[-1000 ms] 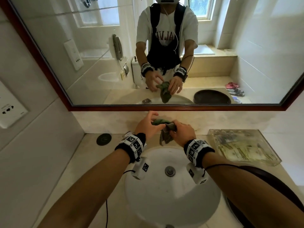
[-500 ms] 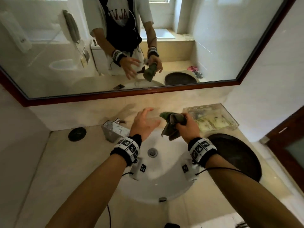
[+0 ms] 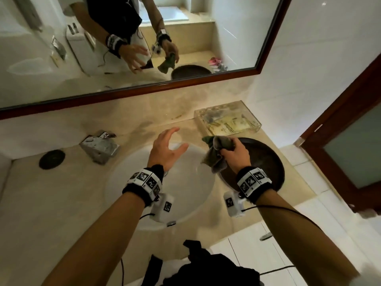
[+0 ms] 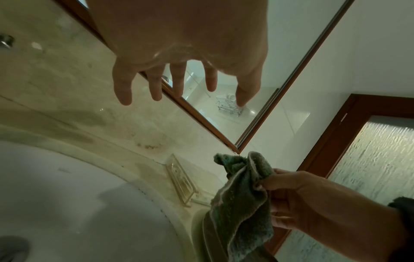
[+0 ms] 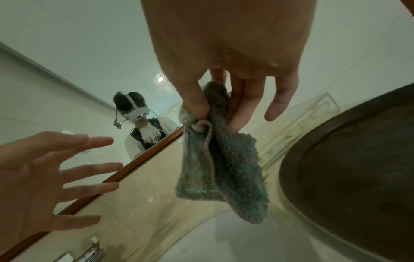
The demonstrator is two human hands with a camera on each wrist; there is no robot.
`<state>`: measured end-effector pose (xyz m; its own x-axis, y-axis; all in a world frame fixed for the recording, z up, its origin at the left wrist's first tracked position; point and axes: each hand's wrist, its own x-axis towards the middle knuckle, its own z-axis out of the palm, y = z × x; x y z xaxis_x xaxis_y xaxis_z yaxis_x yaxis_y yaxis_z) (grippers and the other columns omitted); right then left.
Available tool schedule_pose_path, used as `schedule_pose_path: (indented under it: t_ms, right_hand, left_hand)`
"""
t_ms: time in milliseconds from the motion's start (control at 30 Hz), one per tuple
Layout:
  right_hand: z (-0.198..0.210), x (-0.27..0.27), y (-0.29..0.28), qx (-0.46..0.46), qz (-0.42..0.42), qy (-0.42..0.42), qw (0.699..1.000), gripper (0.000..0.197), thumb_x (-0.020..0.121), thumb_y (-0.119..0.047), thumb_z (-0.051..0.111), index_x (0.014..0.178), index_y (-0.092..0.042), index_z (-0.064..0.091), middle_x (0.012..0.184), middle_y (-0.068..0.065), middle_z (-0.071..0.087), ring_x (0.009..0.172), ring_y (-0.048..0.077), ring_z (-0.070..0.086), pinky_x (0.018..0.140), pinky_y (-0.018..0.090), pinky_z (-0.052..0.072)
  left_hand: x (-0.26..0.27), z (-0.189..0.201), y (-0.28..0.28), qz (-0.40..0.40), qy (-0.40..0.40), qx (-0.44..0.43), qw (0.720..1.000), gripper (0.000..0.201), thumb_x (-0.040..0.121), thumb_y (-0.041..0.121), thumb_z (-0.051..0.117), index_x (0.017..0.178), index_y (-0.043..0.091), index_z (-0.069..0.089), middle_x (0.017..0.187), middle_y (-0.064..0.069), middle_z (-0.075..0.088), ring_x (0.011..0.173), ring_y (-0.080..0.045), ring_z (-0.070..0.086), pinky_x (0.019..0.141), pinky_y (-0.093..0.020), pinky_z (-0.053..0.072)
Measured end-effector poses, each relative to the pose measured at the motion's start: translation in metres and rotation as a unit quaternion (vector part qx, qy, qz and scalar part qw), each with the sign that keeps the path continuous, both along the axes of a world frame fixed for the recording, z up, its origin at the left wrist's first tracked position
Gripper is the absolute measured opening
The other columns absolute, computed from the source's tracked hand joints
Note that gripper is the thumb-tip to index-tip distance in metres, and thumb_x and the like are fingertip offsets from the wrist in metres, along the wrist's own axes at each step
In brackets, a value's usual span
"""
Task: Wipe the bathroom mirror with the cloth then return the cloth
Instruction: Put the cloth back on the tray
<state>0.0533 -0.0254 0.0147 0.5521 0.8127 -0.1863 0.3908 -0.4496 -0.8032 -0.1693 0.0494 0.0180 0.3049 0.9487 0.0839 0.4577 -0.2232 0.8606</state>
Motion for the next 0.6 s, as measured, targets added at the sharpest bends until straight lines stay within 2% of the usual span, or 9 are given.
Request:
schedule_pose_path:
  t_ms: [100, 233, 367, 500, 600]
  right_hand:
    - [-0.008, 0.026, -0.006, -0.017, -0.007, 0.000, 1.000, 0.044, 0.080, -0.019, 0.063, 0.122, -0.030, 0.055, 0.115, 0.003, 0.066, 0.108, 0.025, 0.060, 0.097, 0.041, 0.048]
    - [-0.021, 0.058, -0.010, -0.054, -0.009, -0.001, 0.999, 0.051, 0.082, -0.023, 0.063, 0.130, -0.031, 0.048, 0.121, 0.007, 0.063, 0.111, 0.030, 0.059, 0.098, 0.042, 0.048]
    - [-0.038, 0.087, -0.015, -0.094, -0.014, -0.006, 0.995, 0.040, 0.084, -0.026, 0.062, 0.122, -0.030, 0.052, 0.118, 0.007, 0.064, 0.108, 0.029, 0.060, 0.090, 0.035, 0.048]
    - [-0.050, 0.113, -0.019, -0.147, 0.006, -0.018, 0.989, 0.034, 0.083, -0.027, 0.060, 0.117, -0.027, 0.054, 0.114, 0.008, 0.065, 0.105, 0.030, 0.061, 0.080, 0.030, 0.044]
    - [-0.057, 0.131, -0.021, -0.179, 0.026, -0.032, 0.983, 0.035, 0.082, -0.024, 0.058, 0.116, -0.029, 0.054, 0.113, 0.009, 0.065, 0.103, 0.032, 0.061, 0.082, 0.033, 0.047]
  left_hand:
    - [0.028, -0.005, -0.008, 0.001, 0.013, -0.014, 1.000, 0.052, 0.085, 0.044, 0.067, 0.133, 0.044, 0.047, 0.143, 0.011, 0.043, 0.132, -0.011, 0.037, 0.106, -0.031, 0.033]
    - [0.057, -0.008, -0.017, -0.003, 0.015, -0.026, 1.000, 0.054, 0.083, 0.044, 0.066, 0.133, 0.043, 0.046, 0.142, 0.011, 0.043, 0.133, -0.012, 0.037, 0.109, -0.037, 0.033]
    - [0.080, -0.012, -0.022, -0.001, 0.037, -0.035, 0.999, 0.055, 0.082, 0.046, 0.065, 0.133, 0.045, 0.045, 0.143, 0.010, 0.043, 0.133, -0.013, 0.037, 0.108, -0.038, 0.033]
    - [0.101, -0.016, -0.022, 0.008, 0.051, -0.028, 0.998, 0.054, 0.085, 0.042, 0.066, 0.135, 0.041, 0.047, 0.141, 0.007, 0.045, 0.133, -0.015, 0.038, 0.108, -0.035, 0.032]
    - [0.118, -0.021, -0.024, 0.014, 0.048, -0.030, 0.998, 0.054, 0.082, 0.048, 0.064, 0.133, 0.043, 0.046, 0.143, 0.009, 0.045, 0.136, -0.015, 0.036, 0.112, -0.042, 0.032]
